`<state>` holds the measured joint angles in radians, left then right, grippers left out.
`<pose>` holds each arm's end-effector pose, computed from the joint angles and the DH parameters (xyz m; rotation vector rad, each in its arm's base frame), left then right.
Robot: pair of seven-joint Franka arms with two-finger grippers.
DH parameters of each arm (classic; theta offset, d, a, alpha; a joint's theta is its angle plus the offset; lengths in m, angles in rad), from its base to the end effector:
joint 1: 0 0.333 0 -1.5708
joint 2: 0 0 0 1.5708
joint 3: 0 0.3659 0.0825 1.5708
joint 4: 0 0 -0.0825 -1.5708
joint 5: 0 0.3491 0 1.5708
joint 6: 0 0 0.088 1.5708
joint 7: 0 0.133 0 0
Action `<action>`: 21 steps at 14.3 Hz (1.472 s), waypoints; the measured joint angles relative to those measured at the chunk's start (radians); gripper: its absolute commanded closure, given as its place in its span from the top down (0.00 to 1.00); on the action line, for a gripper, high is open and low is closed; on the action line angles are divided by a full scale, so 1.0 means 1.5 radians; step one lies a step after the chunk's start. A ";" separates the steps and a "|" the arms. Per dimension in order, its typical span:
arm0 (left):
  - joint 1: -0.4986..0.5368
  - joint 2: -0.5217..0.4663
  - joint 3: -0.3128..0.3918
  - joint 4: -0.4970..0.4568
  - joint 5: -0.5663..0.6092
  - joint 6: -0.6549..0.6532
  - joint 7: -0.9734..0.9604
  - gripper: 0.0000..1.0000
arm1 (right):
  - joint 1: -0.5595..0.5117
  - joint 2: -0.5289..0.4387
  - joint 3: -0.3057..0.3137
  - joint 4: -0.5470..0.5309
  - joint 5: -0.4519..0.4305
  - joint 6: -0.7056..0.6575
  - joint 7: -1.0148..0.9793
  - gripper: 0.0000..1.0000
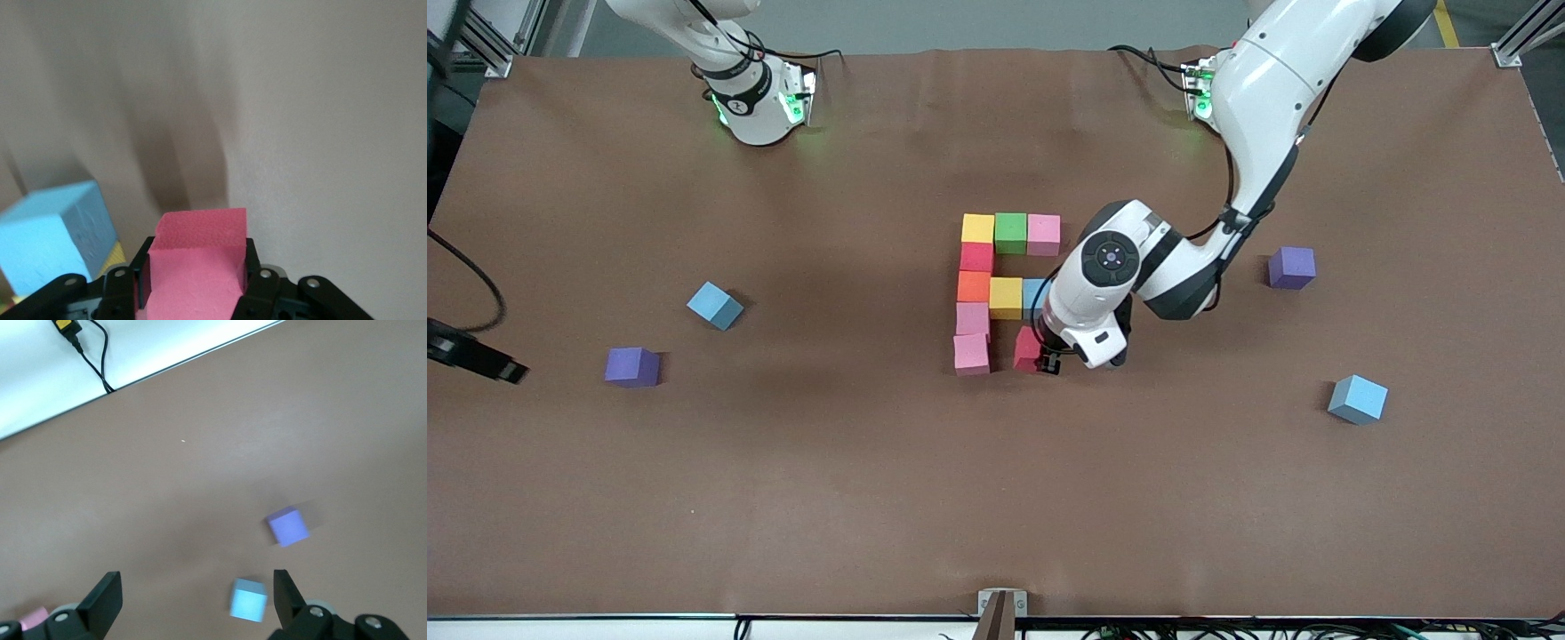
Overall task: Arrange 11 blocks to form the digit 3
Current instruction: 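Release the pink cube with the right gripper while the left gripper carries red, then lower the red cube beside the bottom pink cube with the left gripper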
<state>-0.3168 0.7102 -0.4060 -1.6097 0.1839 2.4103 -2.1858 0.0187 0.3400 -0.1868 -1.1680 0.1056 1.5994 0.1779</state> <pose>0.5724 -0.4293 0.2853 2.2312 1.9632 -0.1529 0.6383 -0.0686 0.6331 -3.0512 0.5088 -0.1489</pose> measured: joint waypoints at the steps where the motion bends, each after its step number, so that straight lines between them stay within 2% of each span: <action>1: -0.011 0.008 0.007 0.010 0.000 0.003 -0.031 0.00 | -0.033 -0.018 0.018 -0.018 0.000 0.000 -0.053 1.00; 3: -0.031 0.018 0.023 0.029 0.000 0.003 -0.076 0.00 | -0.082 -0.040 0.056 -0.042 -0.012 -0.007 -0.114 1.00; 6: -0.064 0.021 0.055 0.037 0.000 0.001 -0.112 0.00 | -0.066 -0.053 0.084 -0.059 -0.064 -0.014 -0.121 1.00; 11: -0.079 0.045 0.067 0.072 0.000 -0.033 -0.116 0.00 | -0.051 -0.063 0.089 -0.085 -0.068 -0.013 -0.120 1.00; 17: -0.095 0.079 0.074 0.116 0.001 -0.067 -0.098 0.00 | -0.052 -0.156 0.088 -0.223 -0.065 0.056 -0.120 1.00; 21: -0.115 0.089 0.092 0.129 0.001 -0.070 -0.095 0.00 | -0.053 -0.170 0.087 -0.231 -0.065 0.066 -0.120 1.00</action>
<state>-0.4900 0.8444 -0.2673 -1.4164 0.1858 2.3059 -2.3285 -0.0604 0.0857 -0.0567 -1.5143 0.0086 1.6990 -0.0022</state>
